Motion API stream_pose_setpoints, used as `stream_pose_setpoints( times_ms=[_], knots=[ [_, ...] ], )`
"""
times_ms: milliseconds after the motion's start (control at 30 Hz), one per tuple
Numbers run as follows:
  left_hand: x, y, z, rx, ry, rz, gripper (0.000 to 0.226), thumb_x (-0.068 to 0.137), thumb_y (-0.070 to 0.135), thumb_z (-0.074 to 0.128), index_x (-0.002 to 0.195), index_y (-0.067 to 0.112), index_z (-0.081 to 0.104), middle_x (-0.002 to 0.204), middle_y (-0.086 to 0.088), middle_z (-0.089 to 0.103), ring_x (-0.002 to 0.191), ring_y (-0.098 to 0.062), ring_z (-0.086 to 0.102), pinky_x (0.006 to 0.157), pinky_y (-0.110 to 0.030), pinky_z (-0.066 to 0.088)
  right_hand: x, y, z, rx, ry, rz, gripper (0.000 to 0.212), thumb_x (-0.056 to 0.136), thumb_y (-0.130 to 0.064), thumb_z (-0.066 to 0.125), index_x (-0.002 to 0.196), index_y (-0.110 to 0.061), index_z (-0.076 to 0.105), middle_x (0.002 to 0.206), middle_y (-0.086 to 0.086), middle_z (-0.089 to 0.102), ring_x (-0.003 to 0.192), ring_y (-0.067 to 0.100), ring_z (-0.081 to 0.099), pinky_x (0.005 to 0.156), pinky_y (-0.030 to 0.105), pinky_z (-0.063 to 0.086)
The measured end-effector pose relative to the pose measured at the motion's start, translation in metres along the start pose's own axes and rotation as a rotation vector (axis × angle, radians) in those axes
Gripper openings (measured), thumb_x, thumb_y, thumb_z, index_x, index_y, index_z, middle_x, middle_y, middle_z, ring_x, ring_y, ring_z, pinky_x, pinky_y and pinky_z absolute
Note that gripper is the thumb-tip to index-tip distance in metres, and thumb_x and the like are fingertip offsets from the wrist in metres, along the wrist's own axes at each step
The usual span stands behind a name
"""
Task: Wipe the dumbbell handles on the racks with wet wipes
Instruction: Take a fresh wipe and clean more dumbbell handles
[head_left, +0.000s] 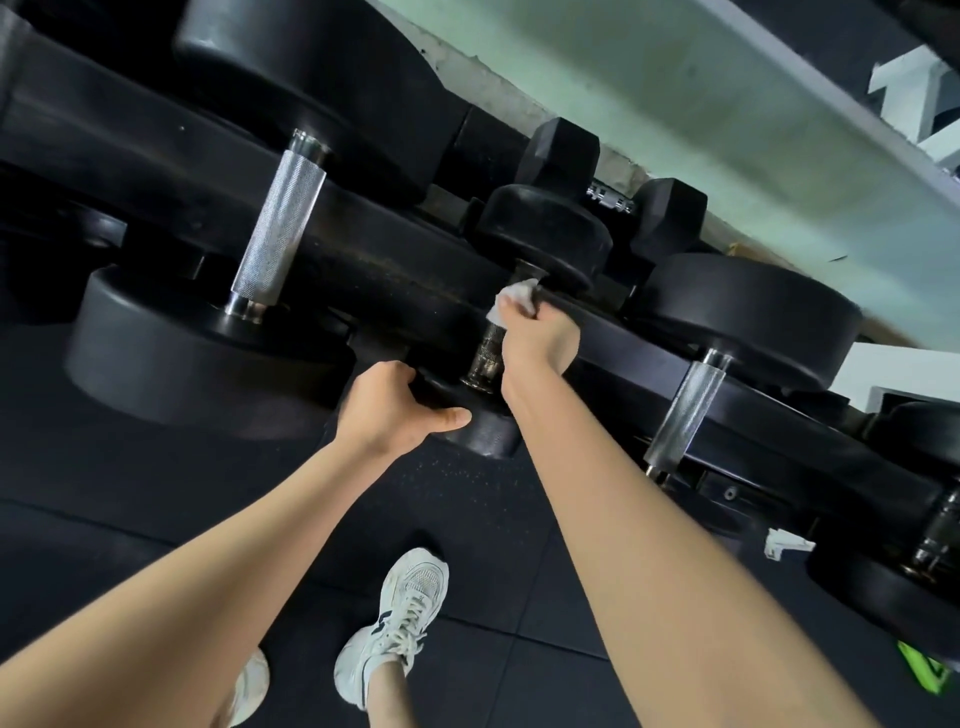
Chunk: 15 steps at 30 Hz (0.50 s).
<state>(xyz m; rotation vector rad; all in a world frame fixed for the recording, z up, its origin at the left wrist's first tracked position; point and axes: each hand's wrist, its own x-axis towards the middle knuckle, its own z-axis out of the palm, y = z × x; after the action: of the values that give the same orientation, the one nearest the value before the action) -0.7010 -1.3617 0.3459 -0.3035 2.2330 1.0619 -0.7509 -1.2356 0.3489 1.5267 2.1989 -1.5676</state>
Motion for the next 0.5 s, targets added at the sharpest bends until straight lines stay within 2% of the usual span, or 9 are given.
stream_pose_setpoints(
  times_ms=[67, 133, 200, 267, 400, 500],
  knots=[
    [-0.001, 0.001, 0.0, 0.001, -0.014, 0.002, 0.037, 0.065, 0.041, 0.083, 0.069, 0.015, 0.058, 0.065, 0.005, 0.059, 0.063, -0.008, 0.055, 0.049, -0.023, 0.037, -0.002, 0.012, -0.003, -0.007, -0.041, 0.046, 0.009, 0.086, -0.011, 0.06, 0.086, -0.01, 0.07, 0.086, 0.0, 0.071, 0.085, 0.011, 0.066, 0.072, 0.018, 0.047],
    [-0.003, 0.002, -0.001, 0.01, -0.02, 0.008, 0.036, 0.066, 0.041, 0.082, 0.065, 0.019, 0.054, 0.063, 0.007, 0.057, 0.061, -0.004, 0.052, 0.047, -0.022, 0.033, 0.004, 0.008, -0.002, -0.022, -0.036, 0.07, 0.014, 0.084, -0.012, 0.062, 0.092, -0.003, 0.07, 0.093, 0.007, 0.071, 0.088, 0.017, 0.066, 0.065, 0.016, 0.046],
    [-0.003, 0.003, -0.001, 0.029, -0.017, 0.015, 0.039, 0.067, 0.041, 0.082, 0.06, 0.02, 0.05, 0.058, 0.008, 0.053, 0.056, -0.003, 0.048, 0.044, -0.02, 0.028, 0.016, -0.01, 0.001, -0.058, 0.043, 0.014, 0.026, 0.082, -0.021, 0.071, 0.097, 0.0, 0.068, 0.099, 0.007, 0.069, 0.09, 0.021, 0.065, 0.069, 0.022, 0.045],
    [-0.002, 0.002, -0.001, 0.027, -0.004, 0.014, 0.044, 0.067, 0.04, 0.081, 0.056, 0.018, 0.045, 0.054, 0.008, 0.048, 0.051, -0.003, 0.045, 0.041, -0.018, 0.025, 0.021, -0.024, 0.003, -0.03, 0.082, -0.006, 0.03, 0.08, -0.025, 0.074, 0.097, -0.002, 0.069, 0.096, 0.005, 0.068, 0.09, 0.02, 0.064, 0.074, 0.026, 0.047],
    [-0.003, 0.001, 0.0, 0.027, -0.001, 0.021, 0.044, 0.068, 0.04, 0.08, 0.058, 0.017, 0.044, 0.056, 0.007, 0.049, 0.052, -0.005, 0.046, 0.043, -0.021, 0.026, -0.002, 0.003, -0.002, -0.176, -0.023, -0.054, 0.013, 0.077, -0.023, 0.073, 0.079, -0.011, 0.069, 0.086, 0.003, 0.071, 0.086, 0.02, 0.067, 0.08, 0.031, 0.053],
    [-0.004, 0.003, 0.0, 0.025, -0.015, 0.005, 0.04, 0.068, 0.041, 0.08, 0.063, 0.019, 0.047, 0.061, 0.008, 0.053, 0.057, -0.004, 0.049, 0.045, -0.021, 0.028, -0.015, 0.02, -0.015, -0.199, -0.117, 0.033, 0.021, 0.077, -0.019, 0.075, 0.066, -0.016, 0.057, 0.078, -0.002, 0.065, 0.079, 0.015, 0.063, 0.075, 0.028, 0.051]
  ],
)
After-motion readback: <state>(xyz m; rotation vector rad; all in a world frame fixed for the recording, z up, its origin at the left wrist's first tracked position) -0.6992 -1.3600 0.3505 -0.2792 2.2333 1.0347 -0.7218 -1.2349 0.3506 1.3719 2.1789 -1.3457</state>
